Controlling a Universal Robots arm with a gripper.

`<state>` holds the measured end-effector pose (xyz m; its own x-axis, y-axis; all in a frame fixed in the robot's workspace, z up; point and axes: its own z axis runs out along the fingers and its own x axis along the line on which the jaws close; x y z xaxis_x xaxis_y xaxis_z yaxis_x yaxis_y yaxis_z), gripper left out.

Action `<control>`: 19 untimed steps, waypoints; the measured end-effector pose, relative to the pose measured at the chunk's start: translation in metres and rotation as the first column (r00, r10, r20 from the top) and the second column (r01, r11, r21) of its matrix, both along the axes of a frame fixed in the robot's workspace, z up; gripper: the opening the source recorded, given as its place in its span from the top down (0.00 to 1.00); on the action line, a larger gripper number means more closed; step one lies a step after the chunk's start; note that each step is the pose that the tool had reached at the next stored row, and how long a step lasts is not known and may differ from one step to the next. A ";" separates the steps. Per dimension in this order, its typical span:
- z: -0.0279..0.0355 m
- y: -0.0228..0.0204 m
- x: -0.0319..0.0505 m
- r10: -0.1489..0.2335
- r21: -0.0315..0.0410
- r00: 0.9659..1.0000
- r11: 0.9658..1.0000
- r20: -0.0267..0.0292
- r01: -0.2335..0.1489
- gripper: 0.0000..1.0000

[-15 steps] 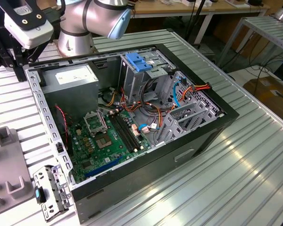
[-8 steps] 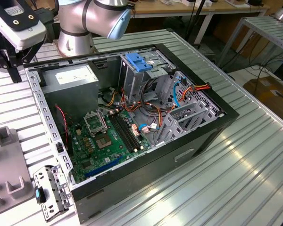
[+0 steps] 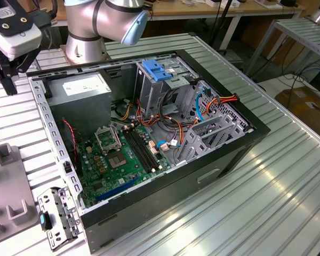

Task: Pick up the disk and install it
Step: 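Reach for the disk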

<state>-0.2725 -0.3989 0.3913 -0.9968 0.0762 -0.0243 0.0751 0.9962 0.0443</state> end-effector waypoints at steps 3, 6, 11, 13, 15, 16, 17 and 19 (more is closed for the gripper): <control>0.0000 0.0014 -0.0117 0.000 0.000 1.000 1.000 0.000 0.000 0.89; -0.0001 0.0022 -0.0198 0.000 0.000 1.000 1.000 0.000 0.000 0.89; -0.0001 0.0032 -0.0303 0.000 0.000 1.000 1.000 0.000 0.000 0.89; -0.0001 0.0035 -0.0347 0.000 0.000 1.000 1.000 0.000 0.000 0.89; -0.0002 0.0038 -0.0390 0.000 0.000 1.000 1.000 0.000 0.000 0.89; -0.0002 0.0041 -0.0436 0.000 0.000 1.000 1.000 0.000 0.000 0.89; -0.0003 0.0042 -0.0471 0.000 0.000 1.000 1.000 0.000 0.000 0.89; -0.0004 0.0042 -0.0540 0.000 0.000 1.000 1.000 0.000 0.000 0.89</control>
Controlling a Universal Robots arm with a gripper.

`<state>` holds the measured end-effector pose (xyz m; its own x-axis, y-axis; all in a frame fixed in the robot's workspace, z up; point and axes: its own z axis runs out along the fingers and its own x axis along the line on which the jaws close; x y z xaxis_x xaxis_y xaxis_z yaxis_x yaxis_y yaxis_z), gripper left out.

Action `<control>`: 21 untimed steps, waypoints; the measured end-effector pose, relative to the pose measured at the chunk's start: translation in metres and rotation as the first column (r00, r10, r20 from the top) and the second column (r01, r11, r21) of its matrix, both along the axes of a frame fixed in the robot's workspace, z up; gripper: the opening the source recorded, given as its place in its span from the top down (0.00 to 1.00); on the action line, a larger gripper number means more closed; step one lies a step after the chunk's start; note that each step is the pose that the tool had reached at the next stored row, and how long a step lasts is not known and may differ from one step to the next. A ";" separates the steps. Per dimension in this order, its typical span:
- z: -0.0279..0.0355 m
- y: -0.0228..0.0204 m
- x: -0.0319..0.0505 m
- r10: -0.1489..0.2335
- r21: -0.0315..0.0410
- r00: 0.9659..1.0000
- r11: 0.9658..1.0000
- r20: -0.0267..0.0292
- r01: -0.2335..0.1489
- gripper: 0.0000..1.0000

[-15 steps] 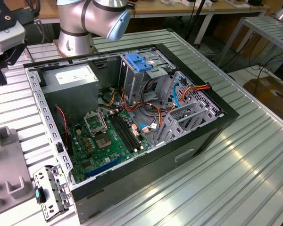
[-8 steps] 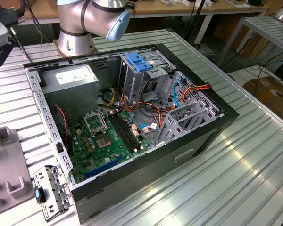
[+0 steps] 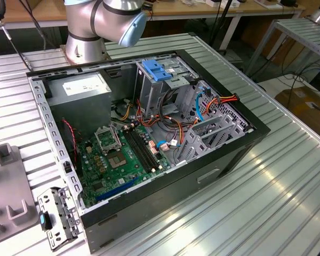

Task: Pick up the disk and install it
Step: 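Reach for the disk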

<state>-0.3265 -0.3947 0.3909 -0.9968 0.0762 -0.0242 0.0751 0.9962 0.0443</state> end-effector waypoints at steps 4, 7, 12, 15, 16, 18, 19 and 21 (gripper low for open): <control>-0.0003 0.0000 -0.0096 0.000 0.000 1.000 1.000 0.000 0.000 0.89; -0.0006 0.0000 -0.0174 0.000 0.000 1.000 1.000 0.000 0.000 0.89; -0.0009 0.0000 -0.0332 0.000 0.000 1.000 1.000 0.000 0.000 0.89; -0.0010 0.0007 -0.0440 -0.001 0.000 1.000 1.000 0.000 0.001 0.89; -0.0011 0.0011 -0.0472 -0.001 0.000 1.000 1.000 0.000 0.001 0.89; -0.0012 0.0020 -0.0565 -0.001 0.000 1.000 1.000 0.000 0.001 0.89; -0.0012 0.0023 -0.0595 -0.001 0.000 1.000 1.000 0.000 0.001 0.89; -0.0015 0.0031 -0.0704 -0.001 0.000 1.000 1.000 0.000 0.001 0.89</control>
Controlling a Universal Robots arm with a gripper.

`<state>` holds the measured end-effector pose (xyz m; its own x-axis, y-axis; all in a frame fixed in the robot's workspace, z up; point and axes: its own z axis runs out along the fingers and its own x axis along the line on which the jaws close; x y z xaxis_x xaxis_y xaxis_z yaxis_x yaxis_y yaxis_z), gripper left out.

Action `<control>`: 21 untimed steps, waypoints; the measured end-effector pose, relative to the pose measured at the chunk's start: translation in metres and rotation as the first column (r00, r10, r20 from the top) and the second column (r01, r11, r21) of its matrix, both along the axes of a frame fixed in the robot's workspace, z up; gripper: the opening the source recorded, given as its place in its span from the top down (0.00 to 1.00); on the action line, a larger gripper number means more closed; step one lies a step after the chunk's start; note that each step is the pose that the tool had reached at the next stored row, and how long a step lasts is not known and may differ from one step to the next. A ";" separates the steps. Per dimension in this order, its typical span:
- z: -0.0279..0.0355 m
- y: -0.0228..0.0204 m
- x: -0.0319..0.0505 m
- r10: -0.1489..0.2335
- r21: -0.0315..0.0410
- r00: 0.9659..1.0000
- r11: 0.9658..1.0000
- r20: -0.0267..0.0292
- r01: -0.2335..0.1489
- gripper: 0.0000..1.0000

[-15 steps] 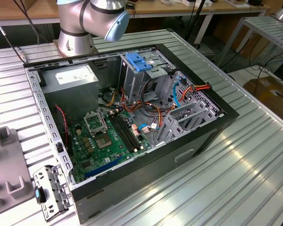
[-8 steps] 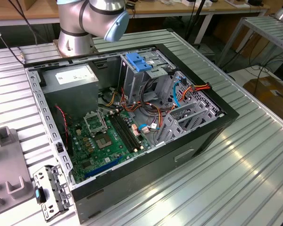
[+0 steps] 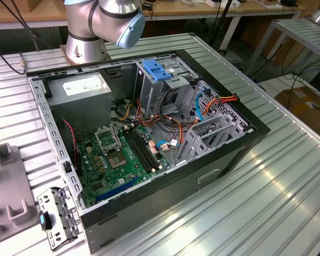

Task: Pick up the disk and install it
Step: 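Reach for the disk, then pick up the disk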

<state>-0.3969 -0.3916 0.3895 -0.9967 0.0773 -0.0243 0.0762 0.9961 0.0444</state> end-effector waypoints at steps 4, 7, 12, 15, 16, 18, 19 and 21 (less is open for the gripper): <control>-0.0003 0.0016 -0.0146 0.000 0.000 1.000 1.000 -0.002 0.000 0.89; -0.0004 0.0037 -0.0225 0.000 0.000 1.000 1.000 -0.020 0.000 0.89; -0.0009 0.0058 -0.0396 0.000 0.001 0.999 1.000 -0.048 0.000 0.89; -0.0015 0.0071 -0.0514 0.000 0.001 0.999 1.000 -0.050 0.000 0.89; -0.0017 0.0077 -0.0548 0.000 0.001 0.999 1.000 -0.050 0.000 0.89; -0.0019 0.0078 -0.0555 0.000 0.001 0.999 1.000 -0.051 0.000 0.89; -0.0018 0.0078 -0.0559 0.000 0.001 0.999 1.000 -0.051 0.000 0.89; -0.0019 0.0078 -0.0564 0.000 0.001 0.999 1.000 -0.051 0.000 0.89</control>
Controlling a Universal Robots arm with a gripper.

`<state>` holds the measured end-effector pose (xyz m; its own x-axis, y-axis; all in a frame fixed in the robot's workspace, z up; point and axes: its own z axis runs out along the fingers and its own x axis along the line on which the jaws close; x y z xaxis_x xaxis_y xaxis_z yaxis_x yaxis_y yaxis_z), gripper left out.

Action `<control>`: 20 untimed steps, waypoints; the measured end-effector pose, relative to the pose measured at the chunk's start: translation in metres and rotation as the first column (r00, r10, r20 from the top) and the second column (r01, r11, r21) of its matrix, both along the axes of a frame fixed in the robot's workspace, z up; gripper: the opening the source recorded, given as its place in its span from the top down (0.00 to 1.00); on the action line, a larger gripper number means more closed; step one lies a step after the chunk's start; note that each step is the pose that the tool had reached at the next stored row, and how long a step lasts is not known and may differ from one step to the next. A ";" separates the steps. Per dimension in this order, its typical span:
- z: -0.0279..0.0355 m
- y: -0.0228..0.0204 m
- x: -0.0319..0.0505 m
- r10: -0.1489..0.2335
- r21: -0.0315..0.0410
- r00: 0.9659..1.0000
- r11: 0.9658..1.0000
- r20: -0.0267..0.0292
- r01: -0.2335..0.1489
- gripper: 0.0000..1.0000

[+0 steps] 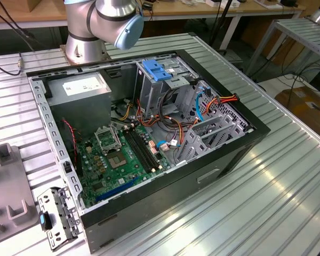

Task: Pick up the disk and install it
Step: 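Pick up the disk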

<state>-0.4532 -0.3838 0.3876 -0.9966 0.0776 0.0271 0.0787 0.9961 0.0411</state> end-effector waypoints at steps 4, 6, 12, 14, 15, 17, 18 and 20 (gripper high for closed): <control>0.0000 0.0000 -0.0001 0.000 0.000 1.000 1.000 0.000 0.000 0.89; 0.0000 0.0000 -0.0002 0.000 0.000 1.000 1.000 0.000 0.000 0.89; 0.0000 0.0000 -0.0003 0.016 0.000 1.000 1.000 0.000 -0.016 0.89; 0.0000 0.0000 -0.0002 0.033 0.000 0.999 0.999 0.000 -0.033 0.89; 0.0000 0.0000 -0.0002 0.041 0.000 0.999 0.999 0.000 -0.041 0.89; 0.0000 0.0000 -0.0002 0.059 0.000 0.998 0.998 0.000 -0.059 0.89; 0.0000 0.0000 -0.0002 0.069 0.000 0.998 0.998 0.000 -0.069 0.89; 0.0000 0.0000 -0.0002 0.086 0.000 0.996 0.996 0.000 -0.086 0.89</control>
